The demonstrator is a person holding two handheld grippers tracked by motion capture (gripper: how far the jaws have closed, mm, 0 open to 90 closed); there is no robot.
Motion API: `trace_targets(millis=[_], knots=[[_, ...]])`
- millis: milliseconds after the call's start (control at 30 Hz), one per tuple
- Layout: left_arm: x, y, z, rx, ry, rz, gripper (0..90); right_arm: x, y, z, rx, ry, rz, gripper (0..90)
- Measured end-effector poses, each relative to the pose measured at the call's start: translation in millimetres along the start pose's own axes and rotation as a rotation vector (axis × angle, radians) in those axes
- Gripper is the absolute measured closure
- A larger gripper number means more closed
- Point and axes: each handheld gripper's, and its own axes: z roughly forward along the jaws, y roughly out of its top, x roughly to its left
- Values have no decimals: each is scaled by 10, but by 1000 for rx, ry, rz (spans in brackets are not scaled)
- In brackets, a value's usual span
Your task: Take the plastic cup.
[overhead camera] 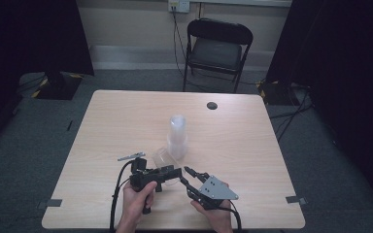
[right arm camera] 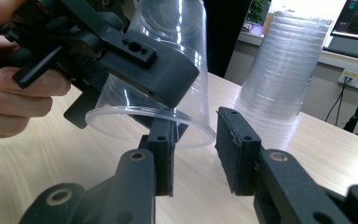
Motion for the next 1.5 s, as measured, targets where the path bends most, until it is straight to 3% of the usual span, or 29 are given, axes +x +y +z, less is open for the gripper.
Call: trace_targets(millis=[167,233,500,667,733,900,1000,1367,1500], knots=[[-3,-10,31,6,-14,-40,322,-29,-10,27,-9,1,22,668],[-11,-7,15,-1,-1,-42,322,-42,-17,37,-18,7,48,672],[-43,-14,18,14,-21,-54,323,-26,-27,129,-49,14,28,679],[-107,-42,43,16,-16,-30,321,-30,-1,151,-76,11,18,682],[-108,-47,54,20,-15,-38,320,-16,-5,162,-71,9,10,687],[-123,-59,92,51,-57,-45,321,-21,-17,163,-93,-2,16,699],[-149,-74,115,52,-59,-36,320,-17,-18,174,-104,-4,10,706],[-135,-72,123,49,-100,-29,290,-18,-38,141,-139,-42,23,836],[-140,-59,102,41,-104,1,254,-40,-33,109,-151,-43,27,876]])
